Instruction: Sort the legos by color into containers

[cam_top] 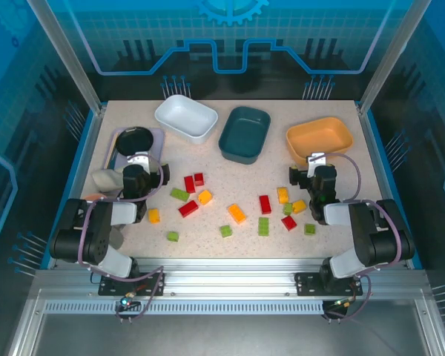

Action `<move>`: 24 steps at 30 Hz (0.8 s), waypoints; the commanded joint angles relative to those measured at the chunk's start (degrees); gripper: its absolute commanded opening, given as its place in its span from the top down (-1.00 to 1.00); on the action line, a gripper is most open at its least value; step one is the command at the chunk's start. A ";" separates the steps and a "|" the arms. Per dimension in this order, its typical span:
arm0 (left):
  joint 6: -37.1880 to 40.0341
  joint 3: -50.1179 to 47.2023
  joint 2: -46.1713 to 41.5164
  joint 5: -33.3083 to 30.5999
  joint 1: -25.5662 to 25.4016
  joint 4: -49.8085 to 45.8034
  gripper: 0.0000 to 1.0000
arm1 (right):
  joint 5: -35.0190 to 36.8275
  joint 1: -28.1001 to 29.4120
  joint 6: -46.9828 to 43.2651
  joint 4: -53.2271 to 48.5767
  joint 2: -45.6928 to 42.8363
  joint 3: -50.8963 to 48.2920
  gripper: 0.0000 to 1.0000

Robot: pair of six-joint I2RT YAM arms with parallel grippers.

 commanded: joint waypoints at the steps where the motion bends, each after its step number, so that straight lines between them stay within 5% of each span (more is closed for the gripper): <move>1: -0.30 -0.15 -0.03 -0.86 -0.24 1.81 -0.98 | -0.51 -0.26 -0.07 1.21 0.12 1.13 -1.00; 24: 0.22 0.22 -0.66 -0.16 -0.35 1.40 -0.98 | -0.17 -0.31 -0.25 1.56 -0.23 1.25 -1.00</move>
